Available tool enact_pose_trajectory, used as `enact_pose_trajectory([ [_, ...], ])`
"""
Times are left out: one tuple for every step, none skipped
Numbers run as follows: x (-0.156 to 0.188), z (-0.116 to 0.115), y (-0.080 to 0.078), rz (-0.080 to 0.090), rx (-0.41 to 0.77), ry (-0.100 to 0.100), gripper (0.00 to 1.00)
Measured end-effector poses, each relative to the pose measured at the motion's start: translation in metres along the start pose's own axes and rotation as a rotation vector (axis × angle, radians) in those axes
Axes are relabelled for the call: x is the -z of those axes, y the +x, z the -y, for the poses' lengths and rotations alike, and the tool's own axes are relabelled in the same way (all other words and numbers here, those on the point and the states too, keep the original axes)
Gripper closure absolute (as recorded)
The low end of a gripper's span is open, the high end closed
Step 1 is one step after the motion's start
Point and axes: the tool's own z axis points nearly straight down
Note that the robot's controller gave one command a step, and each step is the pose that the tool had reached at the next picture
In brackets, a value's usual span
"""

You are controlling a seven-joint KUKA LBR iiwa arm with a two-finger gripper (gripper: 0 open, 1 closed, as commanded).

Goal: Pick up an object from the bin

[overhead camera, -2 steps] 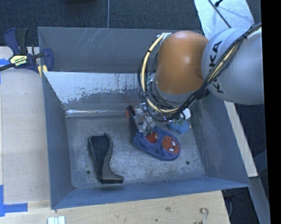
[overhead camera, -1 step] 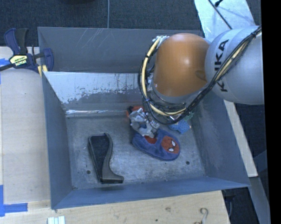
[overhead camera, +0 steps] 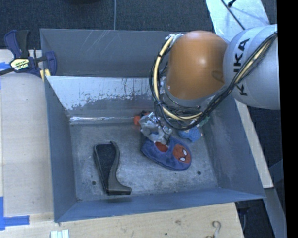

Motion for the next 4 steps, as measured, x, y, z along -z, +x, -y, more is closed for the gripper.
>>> enact_pose_trajectory([
  [0.027, 0.005, -0.002, 0.0, 0.651, -0.002, 1.0],
  [-0.022, -0.042, 0.03, -0.007, 0.609, -0.011, 1.0],
  [-0.039, -0.044, 0.066, -0.005, 0.518, -0.006, 1.0],
  [0.016, -0.042, 0.064, 0.001, 0.527, 0.001, 1.0],
])
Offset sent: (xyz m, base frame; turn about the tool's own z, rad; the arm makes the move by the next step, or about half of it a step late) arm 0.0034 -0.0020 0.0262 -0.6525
